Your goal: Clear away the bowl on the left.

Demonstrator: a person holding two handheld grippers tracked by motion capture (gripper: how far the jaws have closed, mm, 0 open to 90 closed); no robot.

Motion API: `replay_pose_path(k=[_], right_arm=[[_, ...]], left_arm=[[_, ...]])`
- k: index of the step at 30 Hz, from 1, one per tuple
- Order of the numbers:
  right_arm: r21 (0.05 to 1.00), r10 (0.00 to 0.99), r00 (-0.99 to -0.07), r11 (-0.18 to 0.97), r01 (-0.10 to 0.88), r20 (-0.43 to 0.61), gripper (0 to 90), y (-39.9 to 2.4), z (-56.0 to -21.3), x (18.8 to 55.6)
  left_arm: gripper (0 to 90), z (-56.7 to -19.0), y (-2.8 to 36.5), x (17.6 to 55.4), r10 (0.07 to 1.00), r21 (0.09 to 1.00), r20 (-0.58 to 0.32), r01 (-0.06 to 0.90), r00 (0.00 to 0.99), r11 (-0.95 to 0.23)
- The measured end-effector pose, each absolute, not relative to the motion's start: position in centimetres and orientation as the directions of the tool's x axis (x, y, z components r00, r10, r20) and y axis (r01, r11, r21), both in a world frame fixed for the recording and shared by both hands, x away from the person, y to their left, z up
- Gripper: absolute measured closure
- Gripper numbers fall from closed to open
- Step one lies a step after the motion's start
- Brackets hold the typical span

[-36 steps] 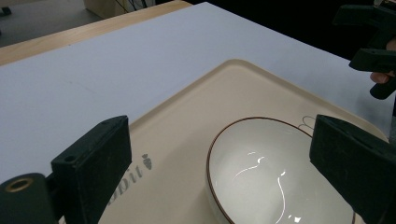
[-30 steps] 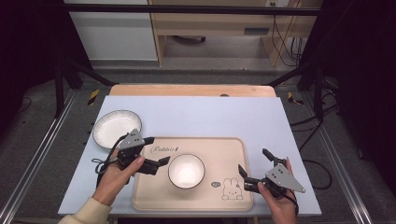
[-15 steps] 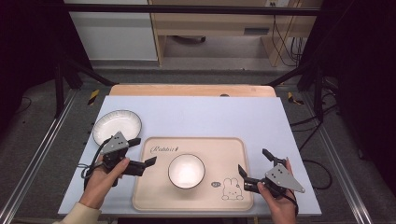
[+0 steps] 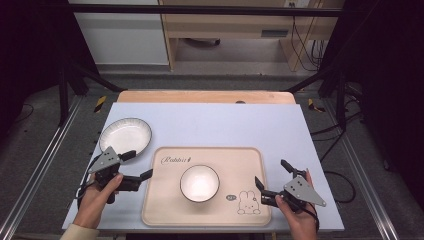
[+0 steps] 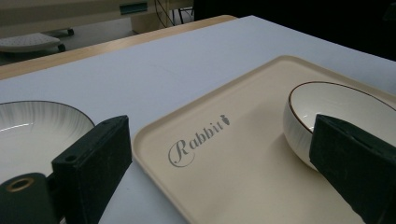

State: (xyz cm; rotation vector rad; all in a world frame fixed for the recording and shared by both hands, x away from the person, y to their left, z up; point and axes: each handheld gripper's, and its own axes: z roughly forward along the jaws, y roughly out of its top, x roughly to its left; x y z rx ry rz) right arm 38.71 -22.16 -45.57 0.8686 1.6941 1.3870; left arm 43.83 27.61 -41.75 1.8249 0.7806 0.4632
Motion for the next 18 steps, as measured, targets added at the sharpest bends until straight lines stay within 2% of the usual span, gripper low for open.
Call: replay_pose_path(k=[18], right_arm=[[0.984, 0.87, -0.474, 0.173, 0.038, -0.134, 3.2, -22.2, -45.7, 38.7]], left_arm=[[5.9, -44.6, 32.0, 43.4, 0.725, 0.961, -0.117, 0.261, 0.679, -0.089]])
